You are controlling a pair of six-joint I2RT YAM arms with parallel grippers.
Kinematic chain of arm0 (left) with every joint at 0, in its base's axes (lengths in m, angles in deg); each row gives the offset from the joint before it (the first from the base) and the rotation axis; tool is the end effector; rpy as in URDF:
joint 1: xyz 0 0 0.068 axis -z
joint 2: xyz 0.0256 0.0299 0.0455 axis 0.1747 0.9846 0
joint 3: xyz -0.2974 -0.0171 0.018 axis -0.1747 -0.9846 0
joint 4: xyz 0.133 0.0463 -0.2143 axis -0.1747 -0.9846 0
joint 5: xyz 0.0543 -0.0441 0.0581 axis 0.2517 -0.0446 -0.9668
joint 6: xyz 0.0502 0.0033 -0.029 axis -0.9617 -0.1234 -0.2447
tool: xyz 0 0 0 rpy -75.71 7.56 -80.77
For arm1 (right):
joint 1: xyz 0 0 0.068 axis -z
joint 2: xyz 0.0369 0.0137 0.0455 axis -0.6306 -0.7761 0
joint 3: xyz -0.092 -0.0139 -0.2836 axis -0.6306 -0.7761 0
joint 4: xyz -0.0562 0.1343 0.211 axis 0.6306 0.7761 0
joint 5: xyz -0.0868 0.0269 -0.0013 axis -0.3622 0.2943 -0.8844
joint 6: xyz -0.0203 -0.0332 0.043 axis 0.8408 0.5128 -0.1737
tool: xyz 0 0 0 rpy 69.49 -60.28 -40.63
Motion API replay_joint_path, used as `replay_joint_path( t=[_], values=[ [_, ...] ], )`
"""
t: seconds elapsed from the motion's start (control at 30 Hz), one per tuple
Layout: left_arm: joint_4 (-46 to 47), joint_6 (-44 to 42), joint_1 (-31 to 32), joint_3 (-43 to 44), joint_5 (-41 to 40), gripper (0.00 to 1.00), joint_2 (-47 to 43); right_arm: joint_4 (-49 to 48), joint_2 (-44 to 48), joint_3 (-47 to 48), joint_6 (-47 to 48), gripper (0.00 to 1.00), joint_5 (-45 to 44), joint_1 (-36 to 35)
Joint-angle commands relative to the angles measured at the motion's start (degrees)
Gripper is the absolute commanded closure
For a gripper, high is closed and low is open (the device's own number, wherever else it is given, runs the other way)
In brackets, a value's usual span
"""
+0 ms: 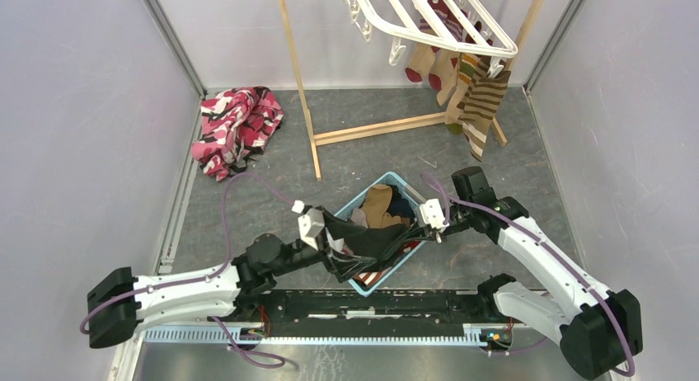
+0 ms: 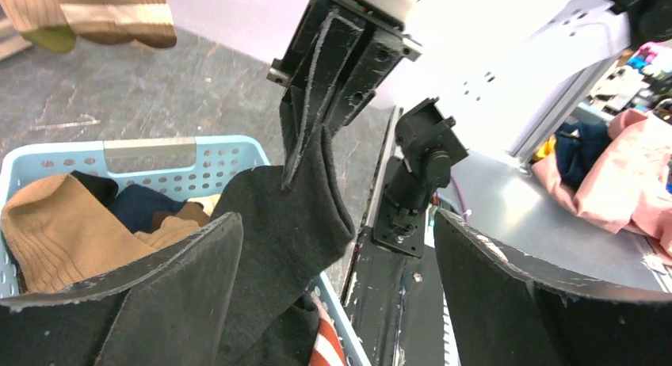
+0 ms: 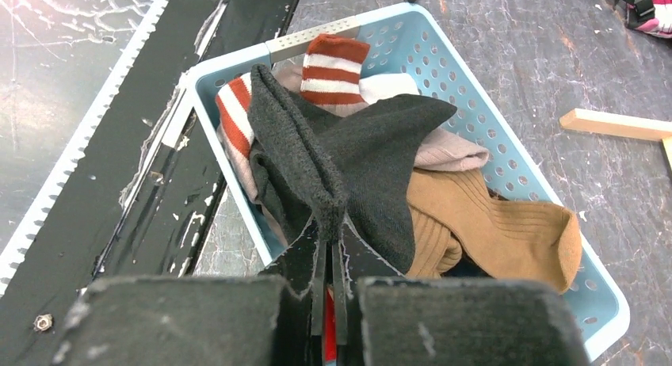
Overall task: Clip the socks to the hanger
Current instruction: Pick up the sock from the bin.
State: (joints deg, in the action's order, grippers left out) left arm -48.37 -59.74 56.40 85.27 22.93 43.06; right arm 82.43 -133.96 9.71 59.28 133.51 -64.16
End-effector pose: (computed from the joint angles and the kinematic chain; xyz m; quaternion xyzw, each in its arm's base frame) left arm 0.0636 -0.1572 0.2657 0.3035 0.5772 -0.5351 0.5371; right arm 0.1280 0.1016 0.2685 -0.6687 0.4717 0.4089 0.4038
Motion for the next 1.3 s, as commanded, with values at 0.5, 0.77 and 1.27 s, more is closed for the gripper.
replay_joint_path(
  t=[0.5, 0.77, 1.27],
  values=[
    [32.6, -26.9, 13.5, -3.7, -19.1, 0.10, 21.3, -7.2, -2.4, 0.9, -12.0, 1.00, 6.9, 2.9],
    [40.5, -25.5, 13.5, -2.8, -22.2, 0.33, 27.3, -6.7, -2.5, 1.0, -11.3, 1.00, 6.4, 2.8],
    [40.4, -20.3, 13.4, -2.7, -18.7, 0.98, 27.3, -2.1, -2.7, 1.9, -5.9, 0.98, 6.3, 2.9]
  ],
)
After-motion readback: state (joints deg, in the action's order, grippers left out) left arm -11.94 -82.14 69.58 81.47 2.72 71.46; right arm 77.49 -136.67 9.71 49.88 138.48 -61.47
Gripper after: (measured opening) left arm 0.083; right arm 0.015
